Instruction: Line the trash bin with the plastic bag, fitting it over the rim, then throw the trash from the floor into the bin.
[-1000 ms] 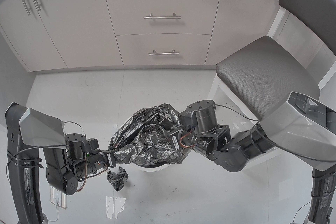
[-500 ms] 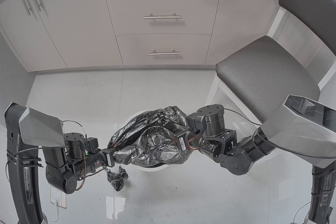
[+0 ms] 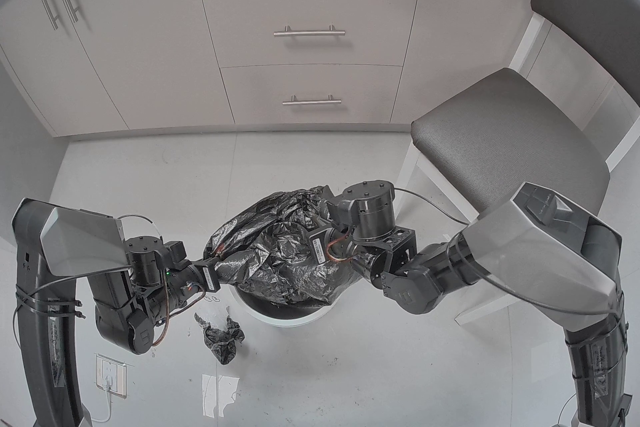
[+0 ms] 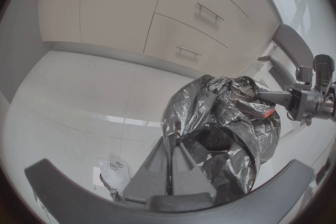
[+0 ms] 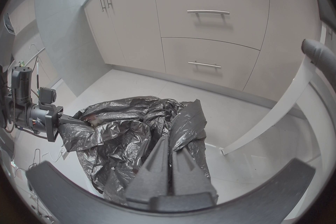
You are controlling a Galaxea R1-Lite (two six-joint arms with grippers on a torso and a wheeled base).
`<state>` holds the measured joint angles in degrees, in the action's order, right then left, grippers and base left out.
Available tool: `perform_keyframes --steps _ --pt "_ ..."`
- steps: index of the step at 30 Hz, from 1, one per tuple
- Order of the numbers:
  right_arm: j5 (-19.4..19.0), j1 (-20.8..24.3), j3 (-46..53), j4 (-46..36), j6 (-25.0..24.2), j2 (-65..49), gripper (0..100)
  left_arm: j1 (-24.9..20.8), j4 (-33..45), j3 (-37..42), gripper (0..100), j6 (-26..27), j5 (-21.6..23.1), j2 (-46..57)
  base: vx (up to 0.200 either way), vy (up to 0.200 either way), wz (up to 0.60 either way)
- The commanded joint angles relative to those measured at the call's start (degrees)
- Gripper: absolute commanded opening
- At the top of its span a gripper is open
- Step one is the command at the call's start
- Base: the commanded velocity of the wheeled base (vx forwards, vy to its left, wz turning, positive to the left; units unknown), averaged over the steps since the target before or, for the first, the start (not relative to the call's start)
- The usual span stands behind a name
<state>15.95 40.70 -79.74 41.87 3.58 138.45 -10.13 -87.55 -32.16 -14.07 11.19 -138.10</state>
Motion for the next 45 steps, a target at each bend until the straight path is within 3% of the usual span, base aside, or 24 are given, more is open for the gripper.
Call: perform_keyframes --steps 1,9,27,44,45 --pt "0.1 0.3 -3.5 -0.8 0.0 4.0 0 1.9 0.0 -1.5 0 -0.2 -0.2 -2.5 0.000 0.000 0.00" --pt "0.2 0.2 -2.4 -0.7 -0.3 3.9 0 3.9 0.0 -0.7 0 -0.2 -0.1 -3.0 0.000 0.000 0.00" --pt "2.2 -0.9 2.8 2.3 -1.1 2.6 0 3.2 -0.1 2.0 0 -2.2 0.1 -5.3 0.000 0.000 0.00" --pt "3.7 -0.2 2.0 2.3 -1.5 2.5 0 2.4 0.9 2.5 0 -3.5 -0.6 -3.3 0.000 0.000 0.00" --pt "3.7 -0.3 2.0 2.3 -1.5 2.5 0 2.4 1.3 2.6 100 -3.5 -0.7 -3.3 0.000 0.000 0.00"
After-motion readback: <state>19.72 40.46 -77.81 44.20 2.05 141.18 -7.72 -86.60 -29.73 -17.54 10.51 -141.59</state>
